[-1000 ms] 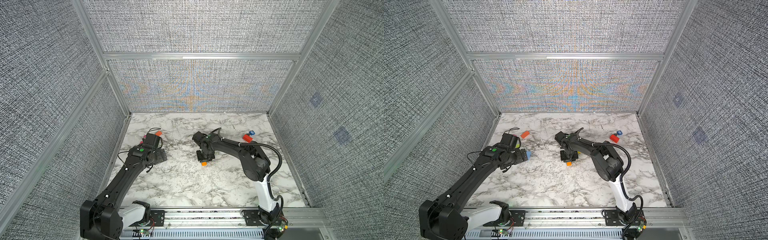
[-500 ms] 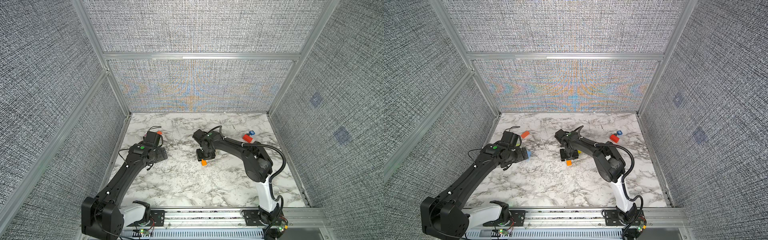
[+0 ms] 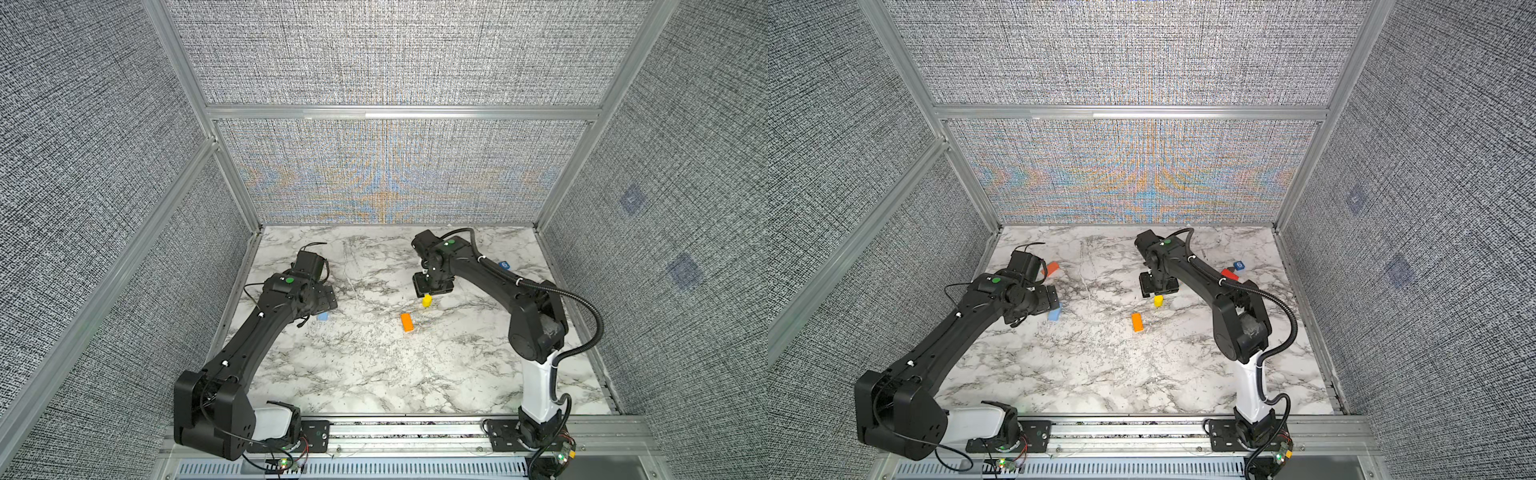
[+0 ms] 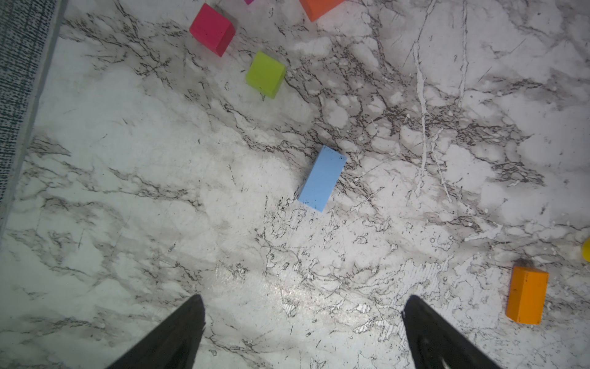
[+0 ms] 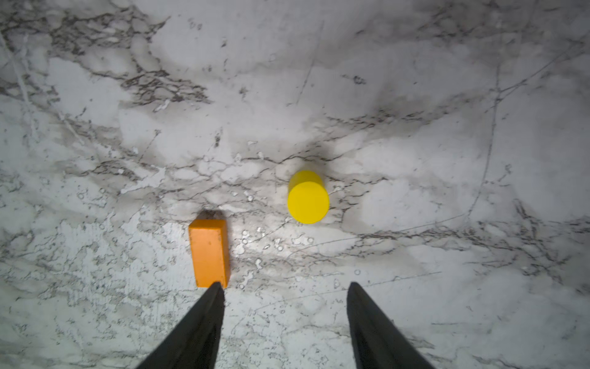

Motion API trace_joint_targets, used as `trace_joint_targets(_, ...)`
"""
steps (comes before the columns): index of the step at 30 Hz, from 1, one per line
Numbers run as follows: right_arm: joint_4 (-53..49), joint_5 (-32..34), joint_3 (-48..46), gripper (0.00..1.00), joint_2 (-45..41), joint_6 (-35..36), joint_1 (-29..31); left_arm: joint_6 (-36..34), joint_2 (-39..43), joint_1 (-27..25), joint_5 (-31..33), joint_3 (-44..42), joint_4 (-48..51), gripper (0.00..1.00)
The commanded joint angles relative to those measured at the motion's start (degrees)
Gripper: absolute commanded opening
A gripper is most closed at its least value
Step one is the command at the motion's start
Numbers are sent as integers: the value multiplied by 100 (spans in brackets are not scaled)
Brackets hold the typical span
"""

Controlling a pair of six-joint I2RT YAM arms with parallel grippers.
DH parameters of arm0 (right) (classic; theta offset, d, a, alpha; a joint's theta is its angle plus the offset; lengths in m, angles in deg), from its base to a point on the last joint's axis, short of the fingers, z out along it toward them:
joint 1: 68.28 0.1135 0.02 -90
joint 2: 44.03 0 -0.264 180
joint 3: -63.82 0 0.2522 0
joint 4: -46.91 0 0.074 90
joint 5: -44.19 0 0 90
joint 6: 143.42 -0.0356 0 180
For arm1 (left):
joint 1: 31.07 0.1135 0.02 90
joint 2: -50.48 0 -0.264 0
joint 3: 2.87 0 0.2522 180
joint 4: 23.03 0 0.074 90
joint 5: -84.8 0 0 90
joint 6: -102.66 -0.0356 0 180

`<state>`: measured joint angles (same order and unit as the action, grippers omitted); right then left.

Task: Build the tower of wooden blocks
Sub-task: 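Grasp the yellow cylinder with the right gripper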

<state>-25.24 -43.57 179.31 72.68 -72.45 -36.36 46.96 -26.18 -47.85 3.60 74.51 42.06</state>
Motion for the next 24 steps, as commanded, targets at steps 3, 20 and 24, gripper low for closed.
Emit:
trace_joint_targets(3, -152, -121, 49, 65, 250, 148, -159, -72, -45, 8, -108, 43, 163, 99)
trace_joint_targets(20, -58, -138, 310, 55, 905, 110, -230, -82, 102, 8, -1, -190, 333, 99)
trace_joint_targets(24, -59, -123, 361, 52, 980, 75, -238, -82, 123, 8, 17, -233, 377, 99)
